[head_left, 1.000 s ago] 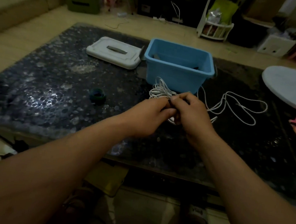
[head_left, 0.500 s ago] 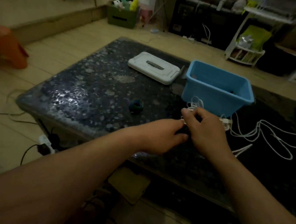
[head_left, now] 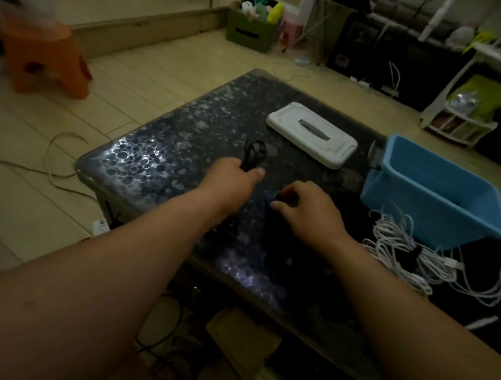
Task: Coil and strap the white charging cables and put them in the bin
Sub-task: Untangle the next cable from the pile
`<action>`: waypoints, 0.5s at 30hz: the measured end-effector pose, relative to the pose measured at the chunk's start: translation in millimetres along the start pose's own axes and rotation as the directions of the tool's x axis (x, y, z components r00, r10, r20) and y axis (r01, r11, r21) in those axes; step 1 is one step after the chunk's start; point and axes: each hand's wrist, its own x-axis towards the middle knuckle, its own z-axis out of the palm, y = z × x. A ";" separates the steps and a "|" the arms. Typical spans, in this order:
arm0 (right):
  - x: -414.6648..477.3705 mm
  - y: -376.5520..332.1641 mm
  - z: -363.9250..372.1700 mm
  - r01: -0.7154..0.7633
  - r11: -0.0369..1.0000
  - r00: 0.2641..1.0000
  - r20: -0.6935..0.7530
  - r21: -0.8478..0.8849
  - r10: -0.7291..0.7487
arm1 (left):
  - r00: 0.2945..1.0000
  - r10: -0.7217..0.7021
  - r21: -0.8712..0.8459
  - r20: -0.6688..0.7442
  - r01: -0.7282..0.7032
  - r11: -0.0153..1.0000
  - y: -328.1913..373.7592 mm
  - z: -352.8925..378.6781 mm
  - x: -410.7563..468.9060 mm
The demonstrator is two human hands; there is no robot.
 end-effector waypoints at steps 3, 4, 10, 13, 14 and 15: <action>4.5 -0.1 10.5 0.009 0.999 1.000 -0.003 -0.048 -0.009 | 0.995 0.038 0.120 0.087 -0.049 0.992 -15.6 10.7 11.8; 2.4 3.0 10.4 0.007 1.000 1.000 -0.017 -0.015 -0.007 | 0.991 0.042 0.143 0.123 -0.059 0.988 -20.1 14.1 14.4; -35.0 26.1 -7.1 -0.030 0.960 0.998 -0.049 0.279 0.046 | 0.949 0.086 0.190 0.304 -0.149 0.970 -23.6 39.6 2.0; -51.5 38.1 -16.5 -0.093 0.916 0.982 -0.116 0.390 0.149 | 0.949 0.087 0.171 0.303 -0.144 0.975 -20.1 53.7 -4.2; -56.6 42.1 -21.5 -0.115 0.876 0.971 -0.132 0.469 0.199 | 0.950 0.076 0.186 0.301 -0.137 0.973 -20.1 57.1 -6.2; -61.9 44.6 -27.2 -0.127 0.807 0.960 -0.132 0.576 0.245 | 0.952 0.064 0.209 0.301 -0.131 0.969 -20.1 59.7 -8.5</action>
